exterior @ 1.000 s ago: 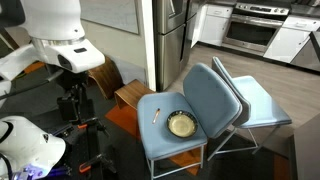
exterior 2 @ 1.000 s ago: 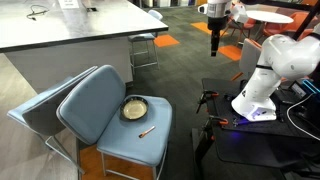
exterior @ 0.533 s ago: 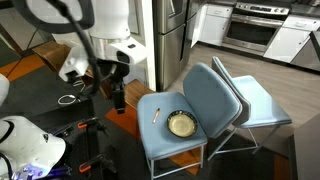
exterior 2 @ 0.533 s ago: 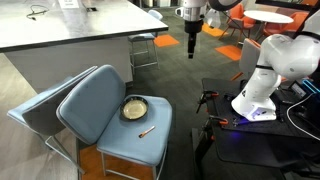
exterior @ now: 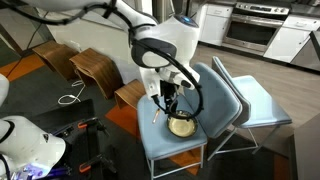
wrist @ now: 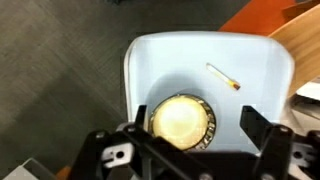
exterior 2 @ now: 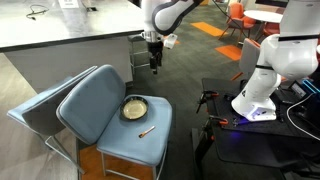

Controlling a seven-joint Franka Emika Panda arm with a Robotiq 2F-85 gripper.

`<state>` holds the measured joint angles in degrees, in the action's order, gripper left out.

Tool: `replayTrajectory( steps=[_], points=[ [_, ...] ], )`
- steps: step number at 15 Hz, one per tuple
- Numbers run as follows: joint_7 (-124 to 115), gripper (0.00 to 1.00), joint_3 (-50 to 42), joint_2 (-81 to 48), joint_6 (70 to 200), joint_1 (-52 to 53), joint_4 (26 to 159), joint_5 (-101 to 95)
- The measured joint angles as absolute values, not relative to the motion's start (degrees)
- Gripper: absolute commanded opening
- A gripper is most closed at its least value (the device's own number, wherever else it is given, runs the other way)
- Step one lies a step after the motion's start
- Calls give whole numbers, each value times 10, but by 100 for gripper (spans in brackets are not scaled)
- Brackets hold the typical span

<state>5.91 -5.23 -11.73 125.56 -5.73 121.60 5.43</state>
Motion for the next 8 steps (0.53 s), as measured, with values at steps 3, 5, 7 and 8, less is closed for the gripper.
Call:
replayTrajectory(
  steps=[3,5,7,8],
  points=[
    [84,100,-45,-221,1280,-63,1135,80],
    [89,100,-38,-271,1301,-71,1096,84],
    [91,100,-31,-314,1315,-80,1066,85],
    [96,100,-27,-333,1318,-87,1053,86]
  ],
)
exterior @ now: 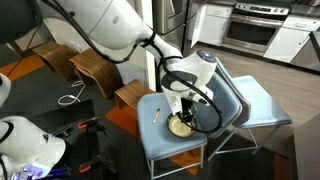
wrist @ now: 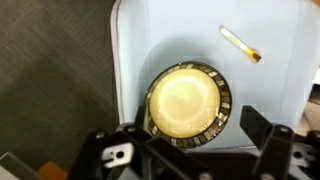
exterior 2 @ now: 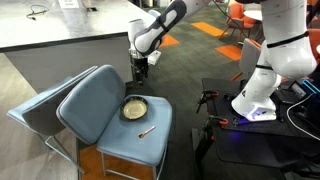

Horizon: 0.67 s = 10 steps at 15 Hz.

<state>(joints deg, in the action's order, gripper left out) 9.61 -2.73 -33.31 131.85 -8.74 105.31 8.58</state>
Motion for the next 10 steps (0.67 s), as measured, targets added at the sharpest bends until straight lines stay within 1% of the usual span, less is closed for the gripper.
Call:
replayTrajectory(
  steps=[10],
  points=[
    [153,100,20,-487,1337,-157,945,121]
  ],
)
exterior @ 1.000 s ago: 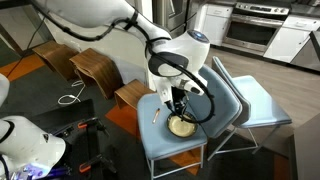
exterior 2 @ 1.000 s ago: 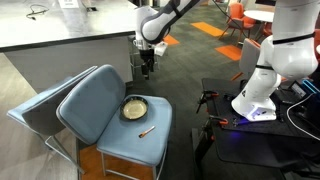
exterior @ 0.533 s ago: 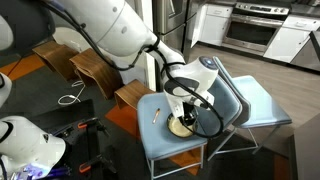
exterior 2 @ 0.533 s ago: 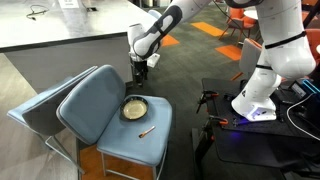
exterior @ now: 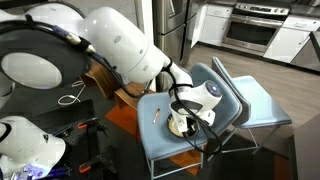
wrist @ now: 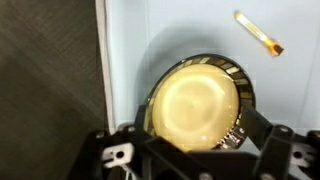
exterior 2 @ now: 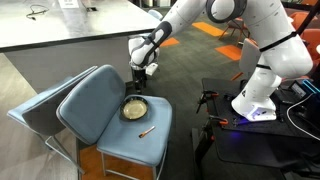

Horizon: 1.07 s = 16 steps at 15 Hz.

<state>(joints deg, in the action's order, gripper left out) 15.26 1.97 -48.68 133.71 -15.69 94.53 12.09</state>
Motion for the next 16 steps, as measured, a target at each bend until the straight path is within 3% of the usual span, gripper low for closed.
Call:
replayTrajectory(
  steps=[16],
  points=[
    [180,100,74,-651,1336,-238,808,185]
  ],
)
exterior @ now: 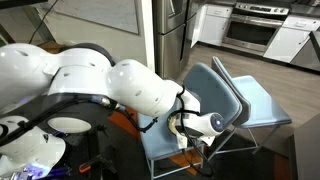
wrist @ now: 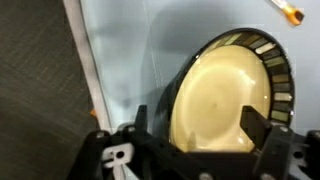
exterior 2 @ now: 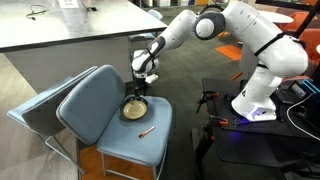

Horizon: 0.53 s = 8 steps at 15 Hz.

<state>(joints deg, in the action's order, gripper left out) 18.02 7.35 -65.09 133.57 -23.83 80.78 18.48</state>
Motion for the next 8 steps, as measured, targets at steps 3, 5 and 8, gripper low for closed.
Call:
replayTrajectory(
  steps=[3,5,8],
  points=[
    [180,96,80,-670,1322,-240,784,185],
    [180,87,84,-680,1312,-240,769,185],
    [180,54,85,-692,1300,-239,750,185]
  ],
)
